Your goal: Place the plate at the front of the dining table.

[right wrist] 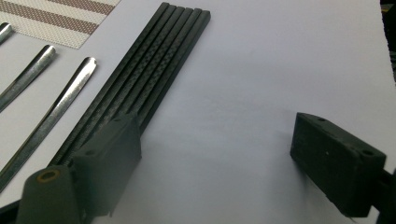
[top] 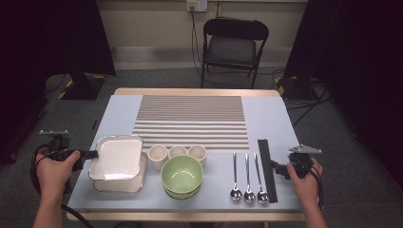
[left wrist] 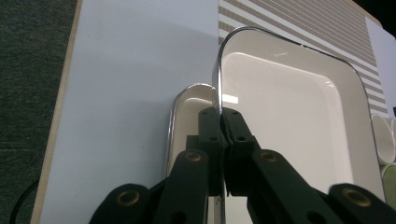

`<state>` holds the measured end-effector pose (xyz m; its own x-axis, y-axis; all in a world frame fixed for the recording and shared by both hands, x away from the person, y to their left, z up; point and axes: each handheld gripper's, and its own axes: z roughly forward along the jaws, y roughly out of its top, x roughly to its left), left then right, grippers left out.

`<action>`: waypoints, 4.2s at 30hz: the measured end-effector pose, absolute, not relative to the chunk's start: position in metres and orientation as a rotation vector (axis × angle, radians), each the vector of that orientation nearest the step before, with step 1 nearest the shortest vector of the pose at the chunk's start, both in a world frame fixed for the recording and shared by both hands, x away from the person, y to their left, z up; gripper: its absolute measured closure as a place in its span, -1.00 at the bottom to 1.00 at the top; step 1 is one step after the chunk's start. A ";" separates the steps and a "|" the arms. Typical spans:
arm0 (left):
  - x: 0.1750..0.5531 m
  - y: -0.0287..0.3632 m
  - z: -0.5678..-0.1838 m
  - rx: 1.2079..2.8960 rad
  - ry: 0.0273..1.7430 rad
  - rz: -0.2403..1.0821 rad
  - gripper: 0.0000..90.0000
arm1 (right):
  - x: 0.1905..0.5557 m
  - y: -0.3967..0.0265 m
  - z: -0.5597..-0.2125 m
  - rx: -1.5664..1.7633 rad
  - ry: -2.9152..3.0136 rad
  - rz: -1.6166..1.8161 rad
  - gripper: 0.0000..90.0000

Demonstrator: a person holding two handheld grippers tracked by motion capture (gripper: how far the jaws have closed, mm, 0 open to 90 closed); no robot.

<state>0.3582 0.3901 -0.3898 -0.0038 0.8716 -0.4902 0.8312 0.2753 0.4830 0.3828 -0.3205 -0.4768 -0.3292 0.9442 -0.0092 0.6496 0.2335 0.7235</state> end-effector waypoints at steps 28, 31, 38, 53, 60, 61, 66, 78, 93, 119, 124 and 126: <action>0.377 0.381 -0.367 1.538 1.811 0.113 0.95 | 0.383 -0.321 -0.477 1.460 2.063 0.876 -0.67; 0.380 0.379 -0.365 1.532 1.813 0.122 0.95 | 0.383 -0.321 -0.477 1.458 2.064 0.876 -0.66; 0.388 0.376 -0.359 1.524 1.796 0.114 0.95 | 0.383 -0.321 -0.477 1.461 2.063 0.876 -0.67; 0.400 0.370 -0.352 1.508 1.805 0.119 0.96 | 0.383 -0.321 -0.477 1.458 2.064 0.876 -0.67; 0.407 0.364 -0.352 1.510 1.795 0.106 0.96 | 0.383 -0.321 -0.477 1.461 2.063 0.876 -0.67; 0.407 0.363 -0.353 1.510 1.797 0.112 0.96 | 0.383 -0.321 -0.477 1.460 2.063 0.876 -0.66; 0.411 0.359 -0.353 1.495 1.798 0.112 0.96 | 0.383 -0.321 -0.477 1.461 2.063 0.876 -0.67; 0.418 0.353 -0.355 1.511 1.798 0.111 0.96 | 0.383 -0.321 -0.477 1.461 2.063 0.876 -0.67; 0.429 0.347 -0.355 1.506 1.810 0.135 0.95 | 0.383 -0.321 -0.477 1.458 2.064 0.876 -0.67; 0.449 0.327 -0.359 1.502 1.823 0.112 0.97 | 0.383 -0.321 -0.477 1.459 2.063 0.876 -0.67; 0.451 0.323 -0.361 1.513 1.814 0.101 0.97 | 0.383 -0.321 -0.477 1.458 2.064 0.876 -0.67; 0.453 0.322 -0.361 1.501 1.813 0.098 0.97 | 0.383 -0.321 -0.477 1.460 2.063 0.876 -0.67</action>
<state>0.4534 0.3219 -0.3614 -0.0141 0.8664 -0.4991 0.8075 0.3042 0.5053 0.3828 -0.3206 -0.4768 -0.3295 0.9441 -0.0084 0.6495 0.2331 0.7238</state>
